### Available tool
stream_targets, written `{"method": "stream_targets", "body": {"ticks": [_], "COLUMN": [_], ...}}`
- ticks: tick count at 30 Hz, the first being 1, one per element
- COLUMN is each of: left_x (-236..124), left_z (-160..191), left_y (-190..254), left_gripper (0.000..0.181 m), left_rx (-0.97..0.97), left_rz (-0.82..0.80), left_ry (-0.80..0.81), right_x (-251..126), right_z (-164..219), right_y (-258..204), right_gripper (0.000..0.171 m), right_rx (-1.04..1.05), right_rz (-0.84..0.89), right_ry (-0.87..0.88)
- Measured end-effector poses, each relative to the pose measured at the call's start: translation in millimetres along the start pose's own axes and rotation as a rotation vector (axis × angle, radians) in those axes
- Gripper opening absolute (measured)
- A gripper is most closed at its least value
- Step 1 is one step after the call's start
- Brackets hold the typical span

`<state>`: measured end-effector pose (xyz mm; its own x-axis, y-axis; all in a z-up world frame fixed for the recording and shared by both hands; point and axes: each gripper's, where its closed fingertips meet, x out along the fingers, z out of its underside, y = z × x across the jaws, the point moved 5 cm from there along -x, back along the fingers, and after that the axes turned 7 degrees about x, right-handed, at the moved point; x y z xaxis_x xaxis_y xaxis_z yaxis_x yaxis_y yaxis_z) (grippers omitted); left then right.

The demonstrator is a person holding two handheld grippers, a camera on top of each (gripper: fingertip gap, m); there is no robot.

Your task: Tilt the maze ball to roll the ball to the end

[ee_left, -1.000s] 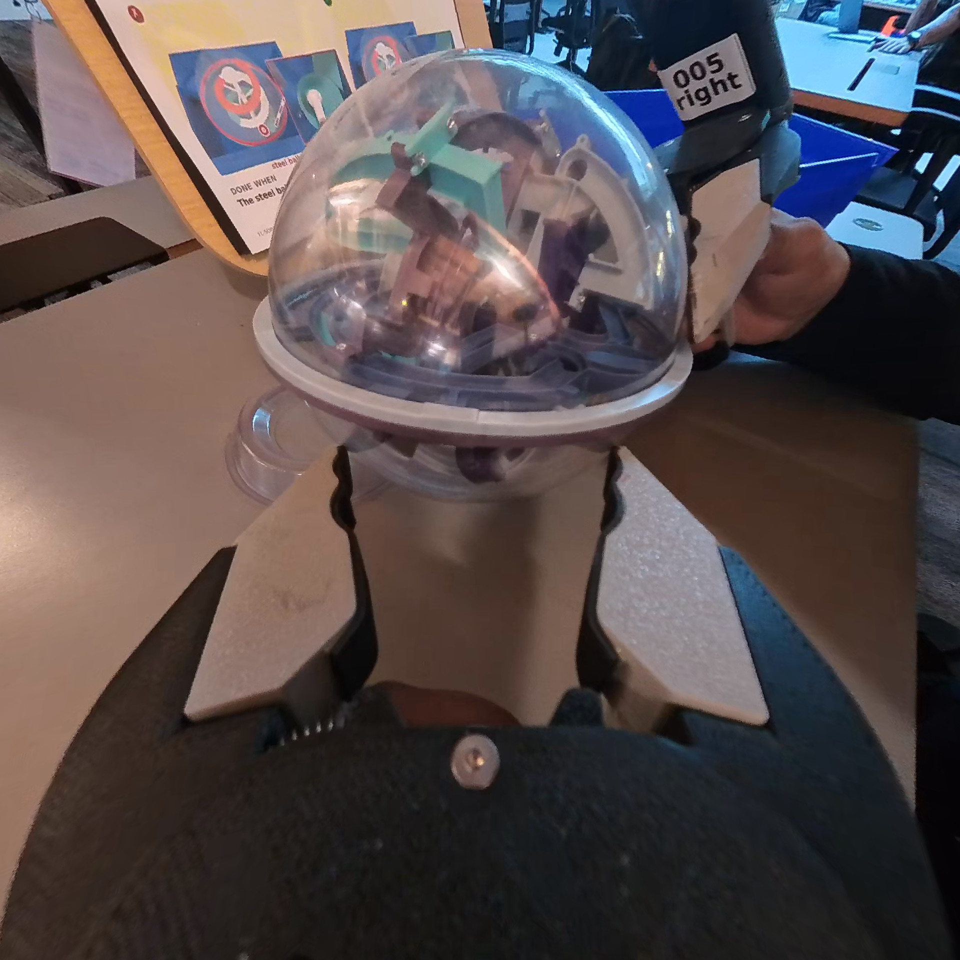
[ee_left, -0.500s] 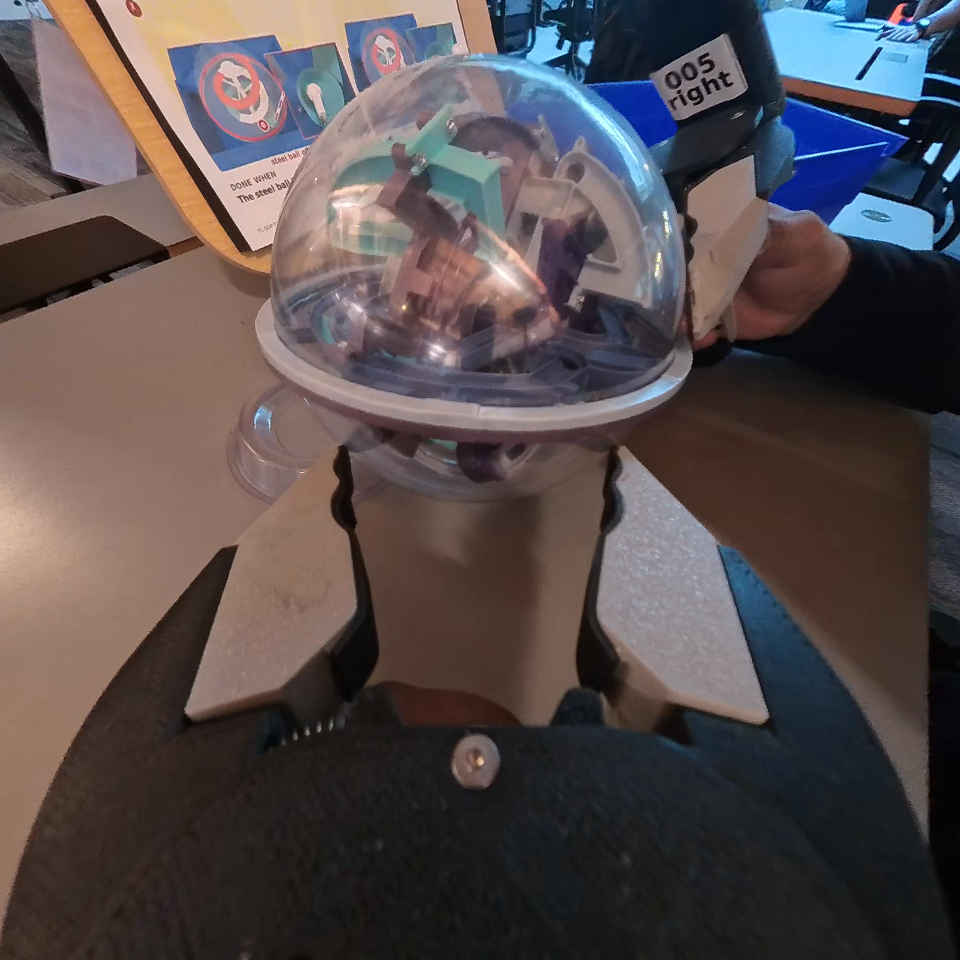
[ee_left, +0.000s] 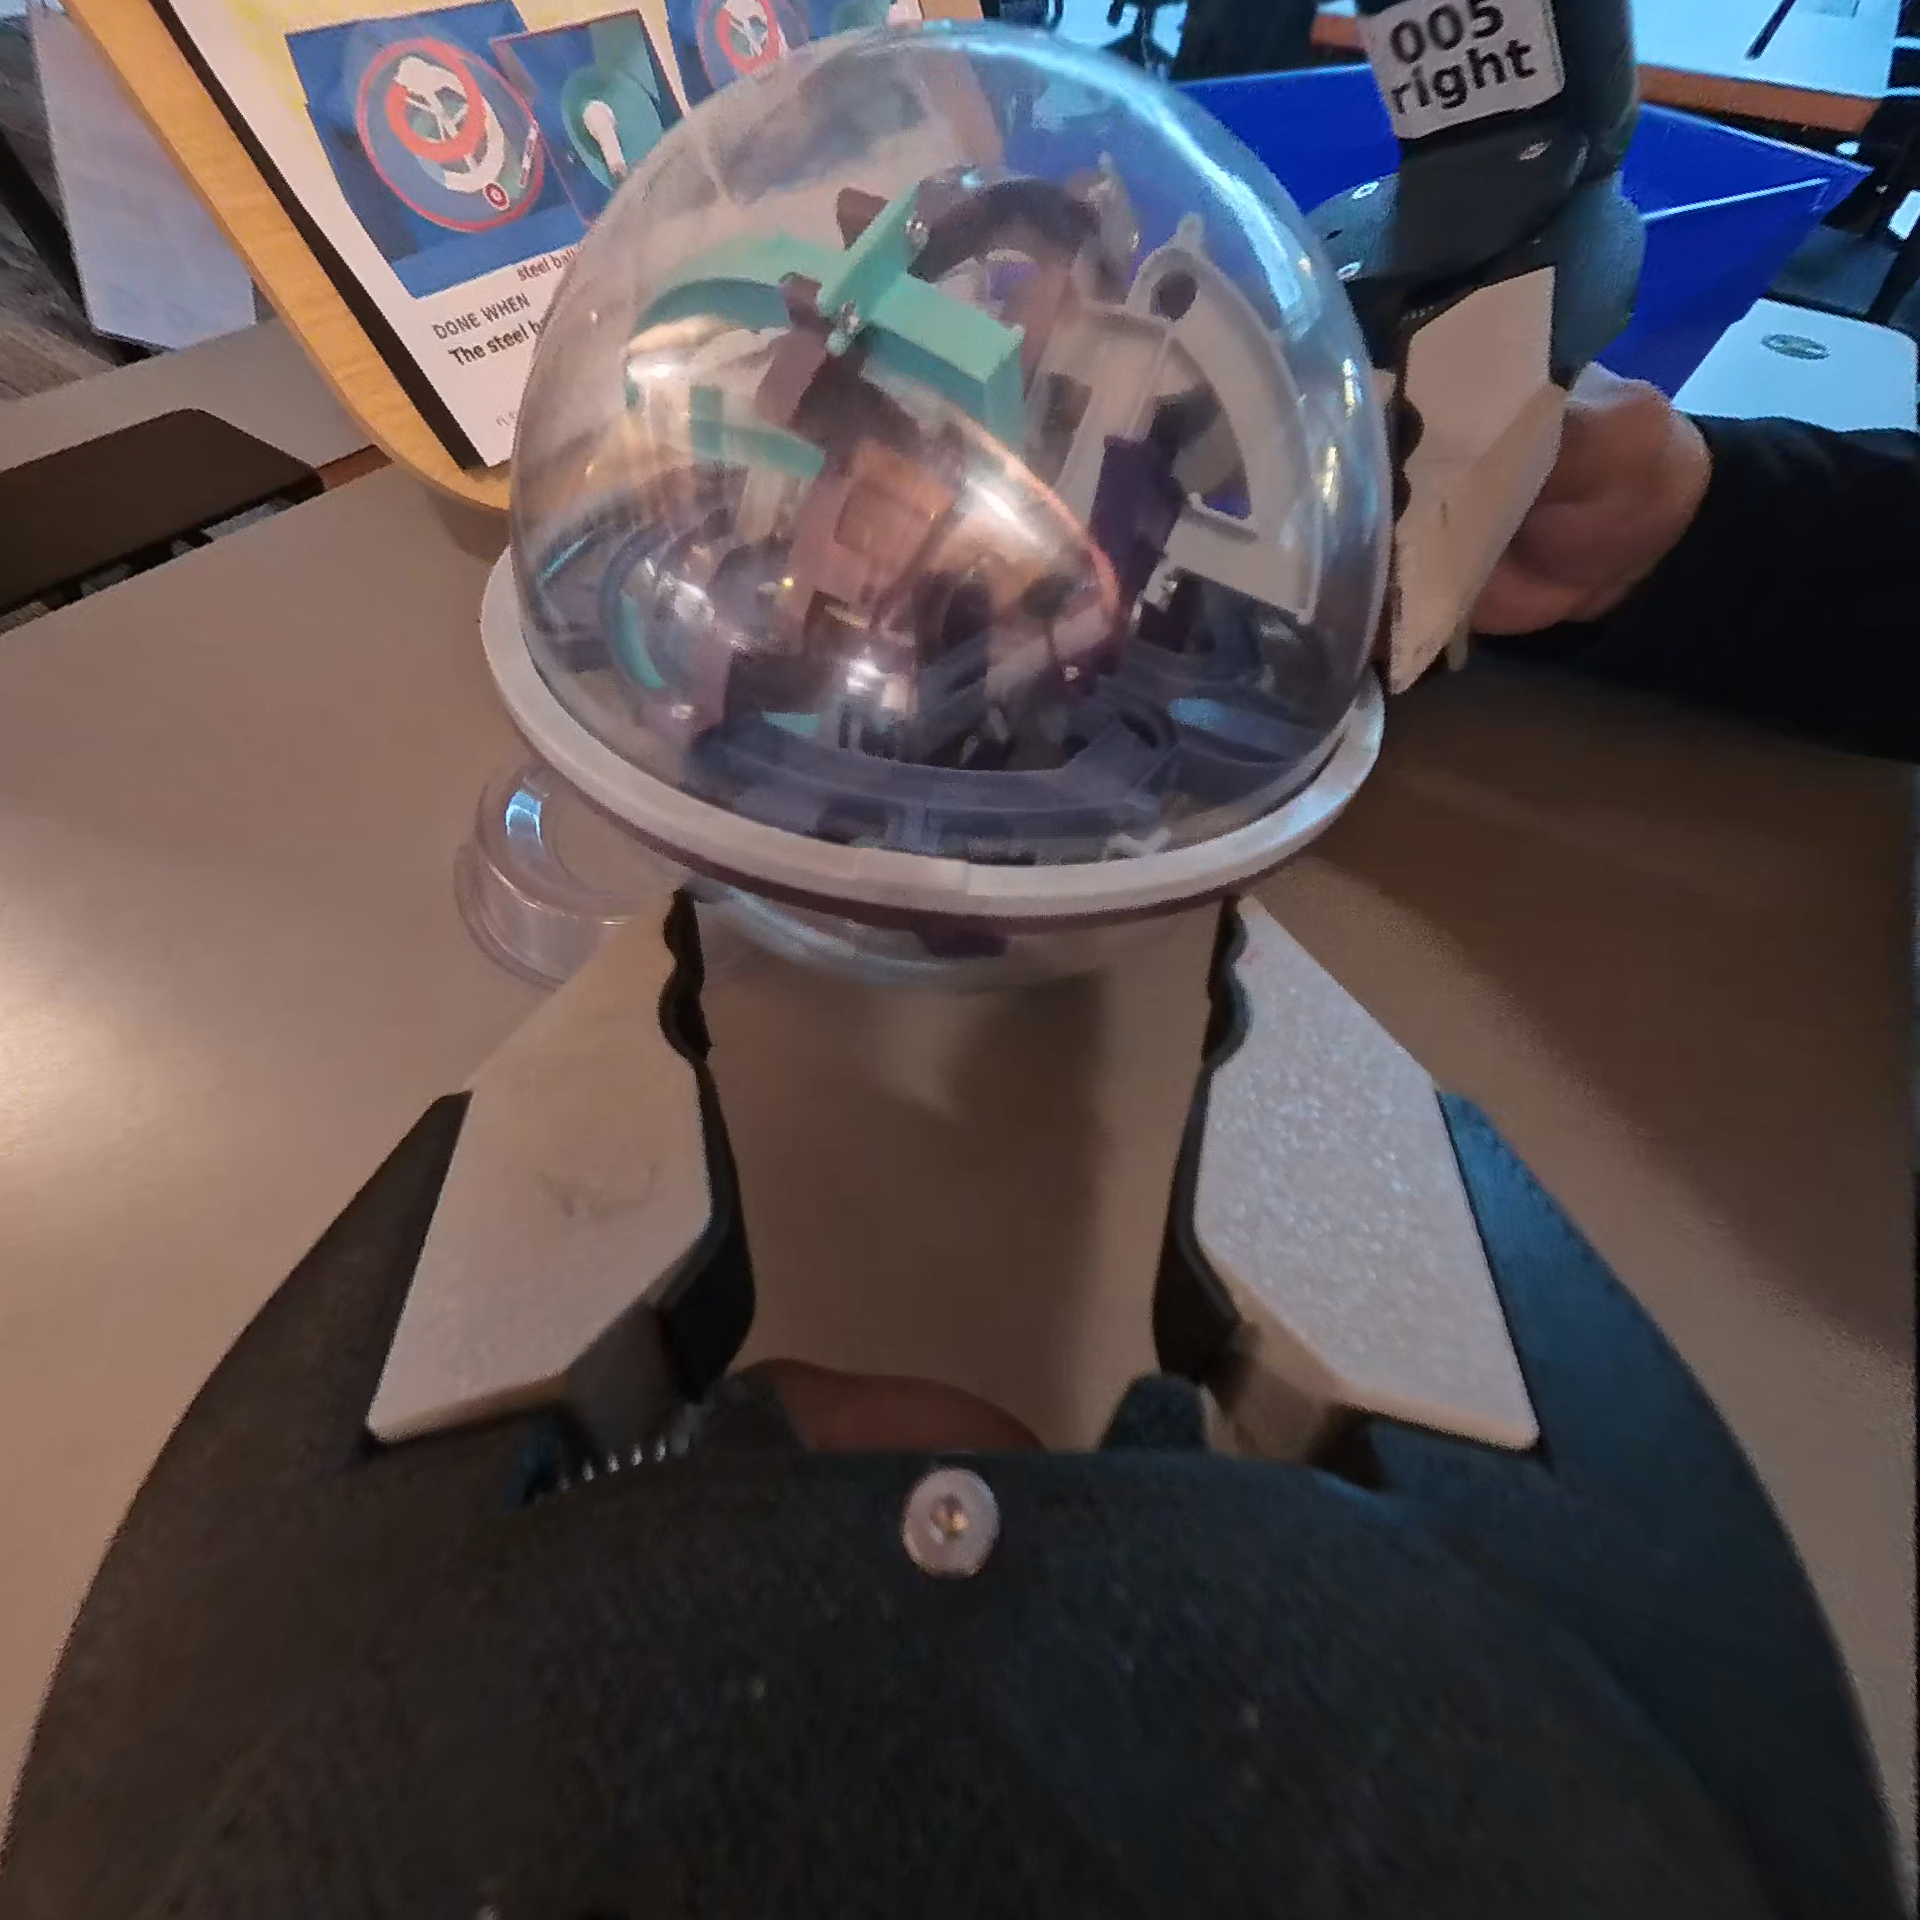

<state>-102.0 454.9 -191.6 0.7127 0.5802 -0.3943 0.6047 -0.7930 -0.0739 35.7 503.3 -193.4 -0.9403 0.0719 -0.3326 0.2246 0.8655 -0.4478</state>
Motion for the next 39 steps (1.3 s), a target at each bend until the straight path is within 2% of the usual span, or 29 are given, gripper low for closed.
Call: {"method": "stream_targets", "body": {"ticks": [10,29,30,32,36,39], "left_x": [7.4,3.2,2.4,-0.1,-6.0,-7.6], "left_z": [8.2,2.6,0.4,-3.6,-8.8,-10.9], "left_y": [0.4,2.4,5.4,7.2,3.0,3.4], "left_gripper": [0.095,0.100,0.109,0.114,0.105,0.106], "left_rx": [0.015,0.123,0.118,0.094,0.078,0.103], "left_rz": [0.017,-0.025,-0.003,0.021,0.003,-0.010], "left_ry": [-0.023,0.004,0.019,0.043,0.080,0.096], "right_x": [-1.2,-0.3,-0.6,-0.9,0.3,-0.5], "right_z": [0.3,6.9,6.8,7.4,7.8,5.1], "right_y": [-4.8,-0.9,-1.0,-1.7,-5.5,-9.0], "right_gripper": [0.142,0.142,0.142,0.142,0.142,0.141], "right_rx": [-0.042,-0.099,-0.116,-0.175,-0.295,-0.355], "right_rz": [0.086,0.049,0.050,0.068,0.121,0.148], "right_ry": [0.031,0.058,0.058,0.049,0.053,0.080]}}
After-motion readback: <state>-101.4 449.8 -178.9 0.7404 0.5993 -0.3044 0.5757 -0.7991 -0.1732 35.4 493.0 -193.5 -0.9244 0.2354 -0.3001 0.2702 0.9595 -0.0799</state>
